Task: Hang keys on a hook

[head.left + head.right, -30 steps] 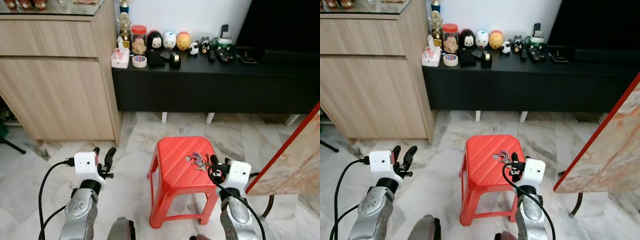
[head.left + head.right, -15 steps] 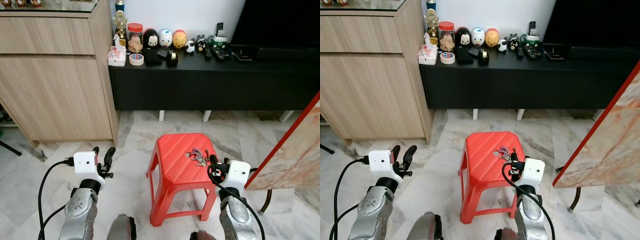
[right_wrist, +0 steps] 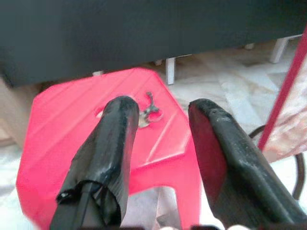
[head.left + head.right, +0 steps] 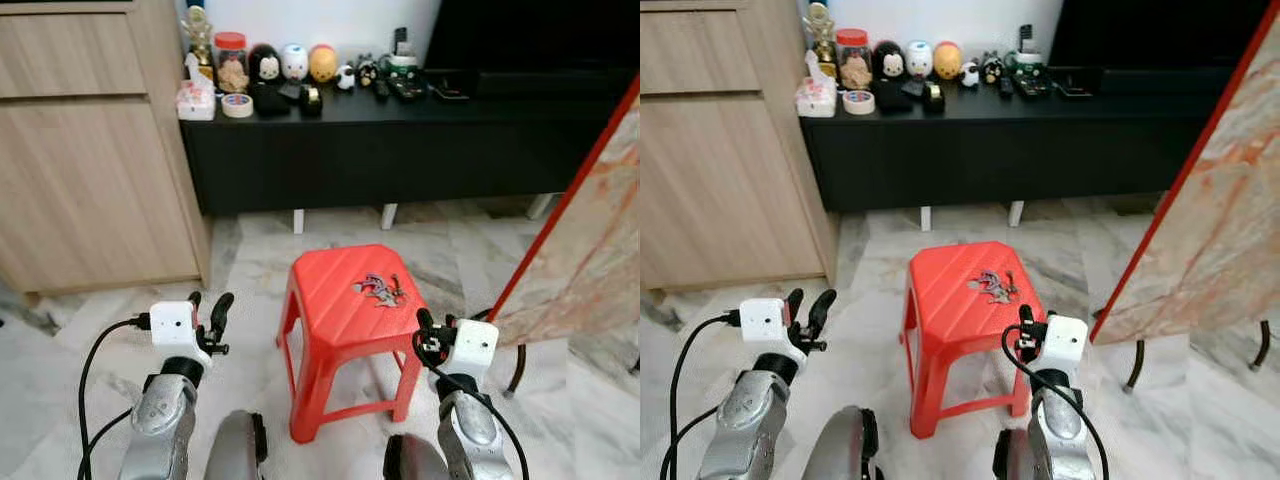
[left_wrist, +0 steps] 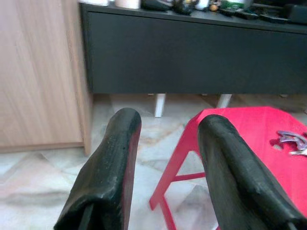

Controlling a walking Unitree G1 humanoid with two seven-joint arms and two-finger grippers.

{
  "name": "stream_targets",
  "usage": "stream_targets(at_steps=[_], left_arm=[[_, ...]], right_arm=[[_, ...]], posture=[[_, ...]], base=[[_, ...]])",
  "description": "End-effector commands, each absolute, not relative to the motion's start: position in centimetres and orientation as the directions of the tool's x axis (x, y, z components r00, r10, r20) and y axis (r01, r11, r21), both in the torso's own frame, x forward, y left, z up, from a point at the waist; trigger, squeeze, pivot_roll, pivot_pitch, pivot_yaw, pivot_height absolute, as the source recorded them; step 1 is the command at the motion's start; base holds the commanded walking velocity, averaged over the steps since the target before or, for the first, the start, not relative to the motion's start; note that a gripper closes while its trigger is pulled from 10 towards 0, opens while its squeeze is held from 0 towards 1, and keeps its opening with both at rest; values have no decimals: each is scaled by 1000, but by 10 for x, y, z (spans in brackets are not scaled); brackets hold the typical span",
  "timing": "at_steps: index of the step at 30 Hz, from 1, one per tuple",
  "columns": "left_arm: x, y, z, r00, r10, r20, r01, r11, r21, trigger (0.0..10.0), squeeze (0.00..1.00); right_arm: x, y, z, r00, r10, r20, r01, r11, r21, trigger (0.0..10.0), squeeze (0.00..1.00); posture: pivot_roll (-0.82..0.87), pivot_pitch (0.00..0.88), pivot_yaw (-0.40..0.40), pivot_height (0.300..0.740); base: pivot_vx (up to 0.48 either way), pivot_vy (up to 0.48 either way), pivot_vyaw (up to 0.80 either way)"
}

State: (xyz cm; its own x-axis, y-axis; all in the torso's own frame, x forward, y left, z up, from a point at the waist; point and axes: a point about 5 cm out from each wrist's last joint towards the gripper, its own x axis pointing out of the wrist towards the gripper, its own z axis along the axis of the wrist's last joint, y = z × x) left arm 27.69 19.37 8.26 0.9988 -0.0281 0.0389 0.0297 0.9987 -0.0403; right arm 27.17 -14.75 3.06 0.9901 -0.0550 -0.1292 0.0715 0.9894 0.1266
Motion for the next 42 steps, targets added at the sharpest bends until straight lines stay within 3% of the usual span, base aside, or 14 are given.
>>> stream_targets(at_steps=[1,6,15,24,42], left_arm=[[277,194,84,999,-32,34,34,999,-35,10000,0],[277,194,84,999,-33,36,34,999,-35,10000,0],[278,194,84,999,-37,36,39,999,-34,10000,0],[279,193,85,998,-40,39,42,999,-35,10000,0],[280,193,85,998,-47,41,49,998,-31,10000,0]], right_arm=[[272,-147,33,992,-47,-114,60,991,117,10000,0],[272,-147,33,993,-50,-108,64,989,130,10000,0],[272,-148,33,992,-67,-111,84,984,156,10000,0],[272,-145,35,995,-44,-89,55,990,132,10000,0],[271,-145,32,993,-53,-103,66,990,126,10000,0]], posture=[[97,69,-71,587],[96,68,-71,587],[98,66,-70,587],[96,63,-68,587],[97,61,-65,587]], base=[[0,0,525],[0,0,745],[0,0,0],[248,0,375],[263,0,0]])
